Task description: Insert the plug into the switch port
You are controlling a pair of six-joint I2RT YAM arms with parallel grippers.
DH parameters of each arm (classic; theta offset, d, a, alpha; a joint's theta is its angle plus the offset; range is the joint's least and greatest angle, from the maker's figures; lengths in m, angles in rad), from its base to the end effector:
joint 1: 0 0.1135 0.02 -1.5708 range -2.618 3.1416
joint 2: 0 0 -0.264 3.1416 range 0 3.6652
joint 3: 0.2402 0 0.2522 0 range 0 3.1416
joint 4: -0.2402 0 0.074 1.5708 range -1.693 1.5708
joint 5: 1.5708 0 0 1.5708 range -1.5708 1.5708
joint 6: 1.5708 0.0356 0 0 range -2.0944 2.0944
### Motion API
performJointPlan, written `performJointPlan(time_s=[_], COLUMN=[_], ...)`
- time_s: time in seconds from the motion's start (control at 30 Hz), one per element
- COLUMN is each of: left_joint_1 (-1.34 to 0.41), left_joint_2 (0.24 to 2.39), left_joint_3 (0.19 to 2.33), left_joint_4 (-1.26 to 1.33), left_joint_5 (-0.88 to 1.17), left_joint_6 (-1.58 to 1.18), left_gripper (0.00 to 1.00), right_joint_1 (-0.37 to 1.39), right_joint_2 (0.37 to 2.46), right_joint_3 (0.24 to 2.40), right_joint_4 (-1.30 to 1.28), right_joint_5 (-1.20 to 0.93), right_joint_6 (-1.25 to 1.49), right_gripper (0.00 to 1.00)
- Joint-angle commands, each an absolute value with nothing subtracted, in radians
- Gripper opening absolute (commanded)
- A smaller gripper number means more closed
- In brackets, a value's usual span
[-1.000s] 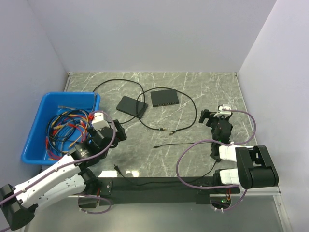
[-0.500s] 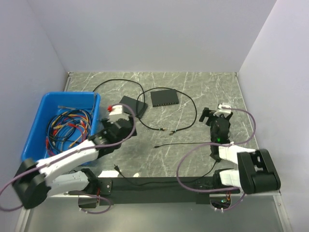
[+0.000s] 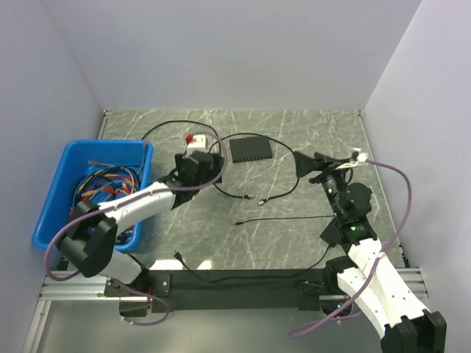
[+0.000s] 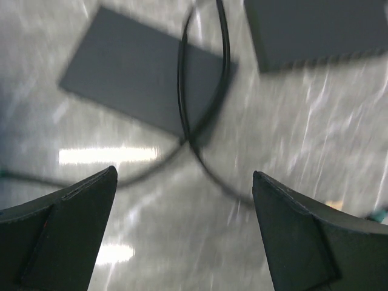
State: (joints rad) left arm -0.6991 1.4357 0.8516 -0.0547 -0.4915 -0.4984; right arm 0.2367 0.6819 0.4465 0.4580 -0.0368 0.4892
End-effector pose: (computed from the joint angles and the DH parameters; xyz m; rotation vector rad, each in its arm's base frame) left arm 0.2454 -0.1844 0.2272 -0.0535 2.1278 -0.1611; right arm 0.1689 0.0421 0.3053 0.1419 1.3693 0.6353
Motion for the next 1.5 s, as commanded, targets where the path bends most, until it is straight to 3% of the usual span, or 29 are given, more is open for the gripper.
performJointPlan(time_s=[0.0,0.17,0.47,0.7,0.87,1.0,1.1,1.13,1.2,1.47], left_joint_1=[-0.614,-0.525,-0.456,-0.456,-0.456,-0.456,-0.456,-0.456,-0.456,-0.48], left_joint_2=[1.506,1.647,1.882,1.989,2.034,2.052,2.057,2.059,2.045,1.915], left_joint_3=[0.977,1.145,1.354,1.4,1.419,1.424,1.433,1.439,1.457,1.552], left_joint_4=[0.023,0.003,-0.04,-0.034,-0.043,-0.037,-0.037,-0.041,-0.055,-0.098], left_joint_5=[-0.396,-0.342,-0.311,-0.288,-0.308,-0.307,-0.287,-0.291,-0.313,-0.478], left_joint_6=[-0.431,-0.383,-0.35,-0.347,-0.344,-0.341,-0.334,-0.334,-0.337,-0.287], left_gripper=[1.0,0.99,0.89,0.86,0.77,0.63,0.36,0.15,0.0,0.0], right_joint_1=[0.262,0.27,0.271,0.27,0.27,0.27,0.27,0.27,0.27,0.275], right_joint_2=[0.73,0.738,0.75,0.776,0.807,0.834,0.854,0.861,0.864,0.833], right_joint_3=[0.407,0.443,0.517,0.505,0.509,0.517,0.52,0.52,0.517,0.523], right_joint_4=[0.347,0.253,0.16,0.155,0.156,0.161,0.163,0.164,0.169,0.16], right_joint_5=[-0.169,-0.121,-0.103,-0.11,-0.124,-0.135,-0.143,-0.144,-0.15,-0.15], right_joint_6=[0.631,0.565,0.505,0.495,0.495,0.494,0.495,0.499,0.499,0.503], right_gripper=[0.97,0.96,0.94,0.93,0.92,0.91,0.9,0.89,0.89,0.89])
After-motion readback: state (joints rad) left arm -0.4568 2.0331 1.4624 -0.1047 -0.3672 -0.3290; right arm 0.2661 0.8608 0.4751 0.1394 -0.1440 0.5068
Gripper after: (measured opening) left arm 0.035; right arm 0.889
